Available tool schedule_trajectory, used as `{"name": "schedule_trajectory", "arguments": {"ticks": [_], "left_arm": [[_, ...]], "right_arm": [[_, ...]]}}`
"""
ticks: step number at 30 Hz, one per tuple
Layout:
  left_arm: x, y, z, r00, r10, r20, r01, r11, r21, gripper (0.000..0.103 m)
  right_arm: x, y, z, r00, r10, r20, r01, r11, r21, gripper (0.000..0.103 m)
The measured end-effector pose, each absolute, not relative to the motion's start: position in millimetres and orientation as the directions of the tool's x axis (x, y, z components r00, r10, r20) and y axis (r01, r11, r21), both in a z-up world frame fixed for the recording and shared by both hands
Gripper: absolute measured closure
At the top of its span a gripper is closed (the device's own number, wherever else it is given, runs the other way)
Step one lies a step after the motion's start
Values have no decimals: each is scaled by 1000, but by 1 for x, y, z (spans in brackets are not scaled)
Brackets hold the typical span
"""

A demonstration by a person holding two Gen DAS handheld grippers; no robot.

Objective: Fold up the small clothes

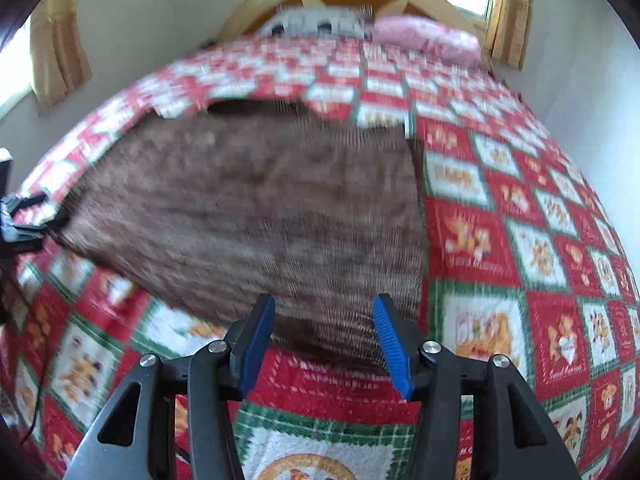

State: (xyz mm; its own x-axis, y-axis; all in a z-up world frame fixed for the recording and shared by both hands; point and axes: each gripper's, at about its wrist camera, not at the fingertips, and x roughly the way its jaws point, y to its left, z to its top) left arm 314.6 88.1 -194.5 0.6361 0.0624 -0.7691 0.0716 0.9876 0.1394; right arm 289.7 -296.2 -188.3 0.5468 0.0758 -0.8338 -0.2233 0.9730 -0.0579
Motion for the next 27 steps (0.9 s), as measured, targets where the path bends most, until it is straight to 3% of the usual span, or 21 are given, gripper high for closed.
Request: {"name": "schedule_trajectory", "arguments": {"ticks": [15, 20, 27], "left_arm": [[311, 100, -201, 629, 6, -777, 52, 997, 49, 0], [312, 102, -203, 621, -16, -784, 49, 999, 19, 0], [311, 105, -204, 617, -29, -786, 48, 999, 0, 0]], "right_arm": [[281, -284, -186, 570, -5, -822, -159, 981, -116, 50], [288, -242, -157, 629, 44, -776, -203, 973, -109, 50], [324, -193, -182, 580, 68, -812, -251, 963, -99, 50]]}}
